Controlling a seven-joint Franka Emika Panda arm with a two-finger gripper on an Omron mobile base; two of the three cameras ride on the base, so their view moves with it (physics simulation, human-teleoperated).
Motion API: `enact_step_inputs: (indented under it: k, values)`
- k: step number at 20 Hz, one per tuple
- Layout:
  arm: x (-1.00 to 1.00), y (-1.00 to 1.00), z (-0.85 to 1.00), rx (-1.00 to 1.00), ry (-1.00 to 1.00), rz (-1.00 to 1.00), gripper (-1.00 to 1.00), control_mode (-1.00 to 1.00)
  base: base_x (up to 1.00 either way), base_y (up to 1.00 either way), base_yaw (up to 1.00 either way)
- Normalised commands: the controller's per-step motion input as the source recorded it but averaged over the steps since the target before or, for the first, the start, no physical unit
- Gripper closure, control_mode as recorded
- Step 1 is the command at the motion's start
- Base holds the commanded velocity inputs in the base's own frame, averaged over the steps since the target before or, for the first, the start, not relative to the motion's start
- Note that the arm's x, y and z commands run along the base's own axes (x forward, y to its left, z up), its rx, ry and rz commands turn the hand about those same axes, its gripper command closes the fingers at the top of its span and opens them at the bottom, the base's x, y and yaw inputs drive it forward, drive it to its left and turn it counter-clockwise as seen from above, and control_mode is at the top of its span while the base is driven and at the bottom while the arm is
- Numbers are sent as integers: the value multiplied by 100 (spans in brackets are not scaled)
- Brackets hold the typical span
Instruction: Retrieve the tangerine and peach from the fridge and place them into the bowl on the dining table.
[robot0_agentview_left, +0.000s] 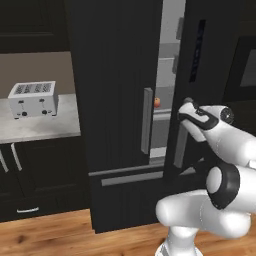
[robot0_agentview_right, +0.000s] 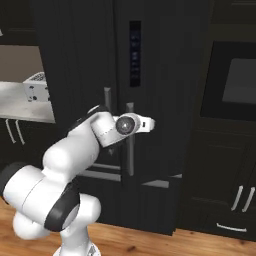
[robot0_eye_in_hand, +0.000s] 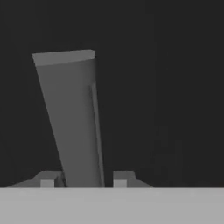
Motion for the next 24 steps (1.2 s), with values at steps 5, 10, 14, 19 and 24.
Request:
enact_step_inputs:
  k: [5, 10, 14, 19, 24]
  values:
    - [-79, -94, 0, 6, 6, 0, 100, -100, 0, 0, 0]
    - [-67, -50, 24, 1, 11, 0, -100, -100, 0, 0, 0]
    - [-92, -9, 44, -3, 5, 0, -100, -100, 0, 0, 0]
    - [-98, 13, 55, -15, 0, 0, -100, -100, 0, 0, 0]
    - [-53, 78, 61, -29, 1, 2, -100, -100, 0, 0, 0]
